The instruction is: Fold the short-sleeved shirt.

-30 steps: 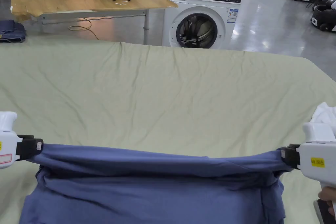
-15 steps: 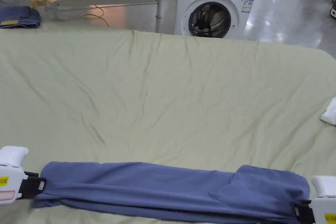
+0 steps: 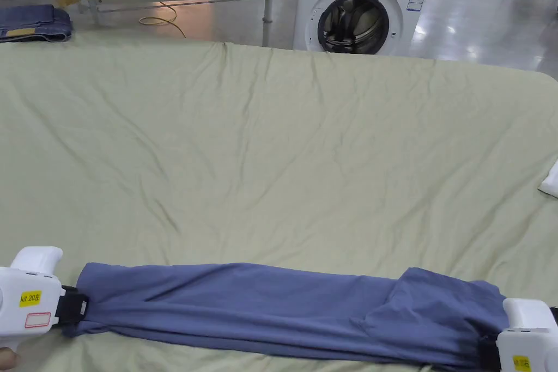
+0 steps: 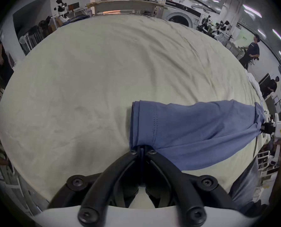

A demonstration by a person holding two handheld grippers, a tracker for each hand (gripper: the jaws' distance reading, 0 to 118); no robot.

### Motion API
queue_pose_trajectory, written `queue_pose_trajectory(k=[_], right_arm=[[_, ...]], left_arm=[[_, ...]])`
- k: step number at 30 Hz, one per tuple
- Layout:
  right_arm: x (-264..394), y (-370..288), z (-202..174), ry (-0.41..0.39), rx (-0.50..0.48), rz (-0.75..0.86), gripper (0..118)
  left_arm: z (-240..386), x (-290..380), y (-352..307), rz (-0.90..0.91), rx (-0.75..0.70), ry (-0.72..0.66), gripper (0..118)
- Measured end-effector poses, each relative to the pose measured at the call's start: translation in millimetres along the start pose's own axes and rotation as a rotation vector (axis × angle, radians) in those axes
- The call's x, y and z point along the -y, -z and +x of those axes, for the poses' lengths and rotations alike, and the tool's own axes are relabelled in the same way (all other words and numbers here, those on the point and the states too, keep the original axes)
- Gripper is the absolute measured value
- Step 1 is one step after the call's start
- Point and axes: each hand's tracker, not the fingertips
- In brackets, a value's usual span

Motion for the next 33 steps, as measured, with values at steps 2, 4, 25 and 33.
queue_pose_trajectory(k=[2, 4, 25, 33], right_arm=[[-4, -19, -3, -0.010, 0.094, 0.046, 52], [-11, -34, -2, -0.001, 0.098, 0.132, 97], [-61, -91, -133, 0.092, 0.006, 0.984, 0], [-65, -95, -141, 0.106, -0.009, 1.023, 0]], left_arm=[[0, -6, -7, 0.042, -0.012, -0.030, 22], [0, -12, -13, 0.105, -0.041, -0.037, 60], [126, -37, -75, 0.884, -0.138, 0.181, 0], [107, -36, -85, 0.867, -0.130, 0.166, 0]])
